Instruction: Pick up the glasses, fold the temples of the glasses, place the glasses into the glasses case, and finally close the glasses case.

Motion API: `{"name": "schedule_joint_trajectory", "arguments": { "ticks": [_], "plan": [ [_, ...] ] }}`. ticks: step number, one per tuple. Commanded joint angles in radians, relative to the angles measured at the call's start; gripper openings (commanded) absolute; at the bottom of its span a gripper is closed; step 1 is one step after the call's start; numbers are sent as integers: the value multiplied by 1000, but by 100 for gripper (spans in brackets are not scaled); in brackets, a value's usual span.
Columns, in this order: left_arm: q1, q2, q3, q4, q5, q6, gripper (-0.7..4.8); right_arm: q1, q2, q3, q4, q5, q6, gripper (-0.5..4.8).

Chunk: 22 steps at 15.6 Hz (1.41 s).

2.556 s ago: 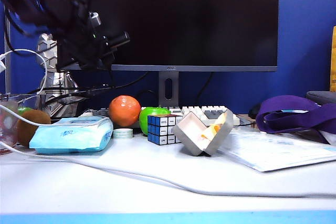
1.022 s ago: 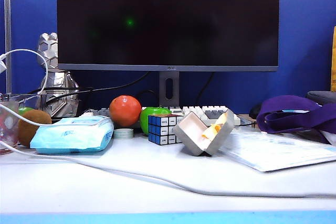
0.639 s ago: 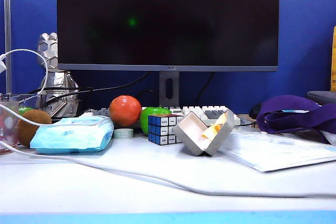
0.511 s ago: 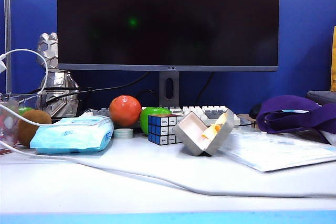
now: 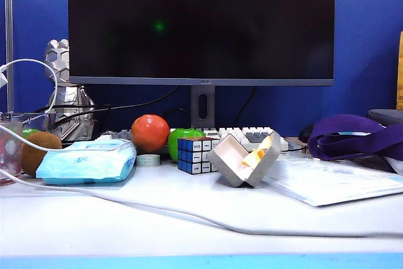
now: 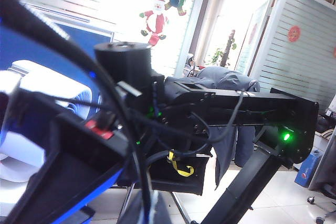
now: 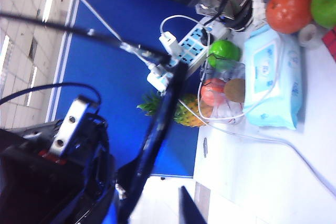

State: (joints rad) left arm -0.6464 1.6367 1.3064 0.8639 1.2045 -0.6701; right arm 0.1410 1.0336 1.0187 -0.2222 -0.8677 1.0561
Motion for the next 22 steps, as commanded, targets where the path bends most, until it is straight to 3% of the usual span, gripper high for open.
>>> {"name": "schedule_joint_trajectory", "arguments": {
  "ticks": [1,9,22],
  "plan": [
    [-9,-6,4,13,5,4,-6,1,8,6,36,-6,15,149],
    [-9,-6,4,13,9,3,-6,61,35,7,94,-7,26,147],
    [-7,-6,4,10,11,4,-6,11,34,7,137,-81,51,144]
  ]
}}
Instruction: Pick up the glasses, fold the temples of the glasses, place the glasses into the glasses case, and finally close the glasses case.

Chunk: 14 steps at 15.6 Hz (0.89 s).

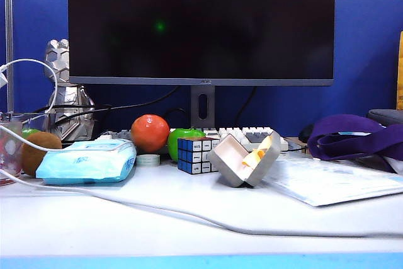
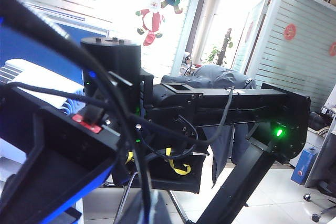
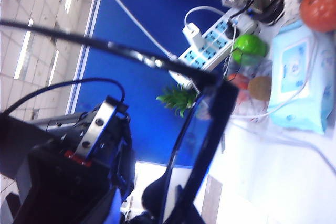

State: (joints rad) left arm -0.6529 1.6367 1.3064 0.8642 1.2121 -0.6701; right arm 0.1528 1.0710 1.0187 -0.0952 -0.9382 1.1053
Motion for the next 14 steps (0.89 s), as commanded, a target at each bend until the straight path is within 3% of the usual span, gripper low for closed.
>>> {"name": "schedule_joint_trajectory", "arguments": {
  "ticks": [1,10,11,12,13,14],
  "plan": [
    [-1,-6,4,10,3,4,-6,0,-4,7,9,-13,2,144],
    [-1,-6,4,11,0,4,-6,0,-4,7,-42,-33,-6,143],
    [-1,-6,4,11,0,4,-6,0,-4,7,-42,-33,-6,117],
    [-1,-6,4,11,0,4,-6,0,-4,7,-42,-33,-6,41],
    [-1,-6,4,11,0,4,-6,0,-4,7,-42,-33,-6,-3],
    [-1,-6,4,11,0,4,-6,0,-4,7,-42,-33,-6,-6]
  ]
}}
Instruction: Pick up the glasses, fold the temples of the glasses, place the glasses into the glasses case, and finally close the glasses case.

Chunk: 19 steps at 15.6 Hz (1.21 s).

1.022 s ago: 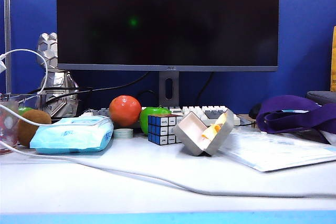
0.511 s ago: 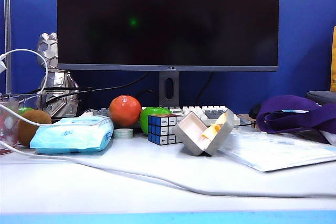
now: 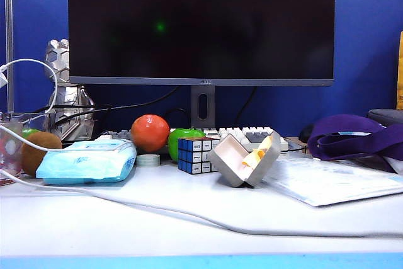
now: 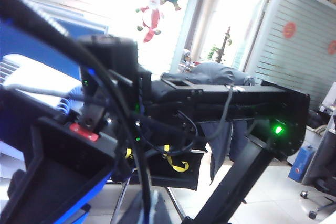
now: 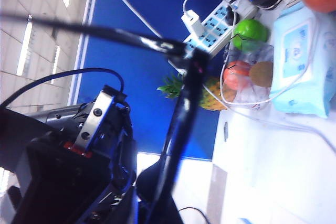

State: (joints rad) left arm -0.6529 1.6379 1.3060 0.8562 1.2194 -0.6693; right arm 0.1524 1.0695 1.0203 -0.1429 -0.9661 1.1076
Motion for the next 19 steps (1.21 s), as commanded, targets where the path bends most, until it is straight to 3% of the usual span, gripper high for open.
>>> {"name": "schedule_joint_trajectory", "arguments": {
  "ticks": [1,3,4,5,6,8,13,14,16,19],
  "plan": [
    [-1,-7,5,19,-7,3,-6,0,-2,5,6,-5,-9,-6],
    [-1,-7,5,21,-8,3,2,0,-2,5,6,-5,-9,-6],
    [0,-7,5,22,-8,3,100,0,-2,5,6,-5,-9,-6],
    [0,-7,5,22,-12,3,247,0,-2,5,6,-5,-9,-6],
    [0,-7,5,23,-15,3,340,0,-2,6,6,-5,-9,-6],
    [2,-7,5,30,-14,4,340,-1,-2,6,14,-5,-9,-6],
    [95,-24,5,34,-62,-6,338,-35,-19,8,85,5,-8,-6],
    [107,-30,5,37,-68,-30,304,-42,-21,8,101,14,-8,-6],
    [107,-40,5,38,-67,-85,24,-43,-24,8,113,79,-8,-6],
    [69,-45,5,171,-75,-201,-6,-39,-23,8,164,138,-8,-6]
  ]
}}
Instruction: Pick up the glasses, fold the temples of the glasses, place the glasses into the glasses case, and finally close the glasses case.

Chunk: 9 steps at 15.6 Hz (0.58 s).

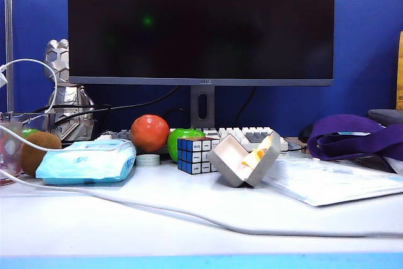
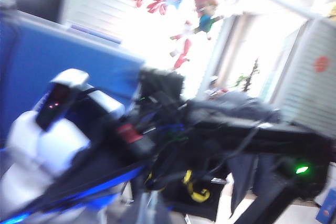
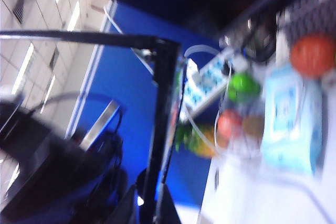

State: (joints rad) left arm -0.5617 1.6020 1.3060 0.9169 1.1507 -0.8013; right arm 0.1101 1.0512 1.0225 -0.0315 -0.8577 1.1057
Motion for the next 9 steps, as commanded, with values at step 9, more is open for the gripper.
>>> {"name": "schedule_joint_trajectory", "arguments": {
  "ticks": [9],
  "plan": [
    [-105,-8,5,124,-143,-63,-6,94,-5,5,92,-35,-6,-5]
  ]
}}
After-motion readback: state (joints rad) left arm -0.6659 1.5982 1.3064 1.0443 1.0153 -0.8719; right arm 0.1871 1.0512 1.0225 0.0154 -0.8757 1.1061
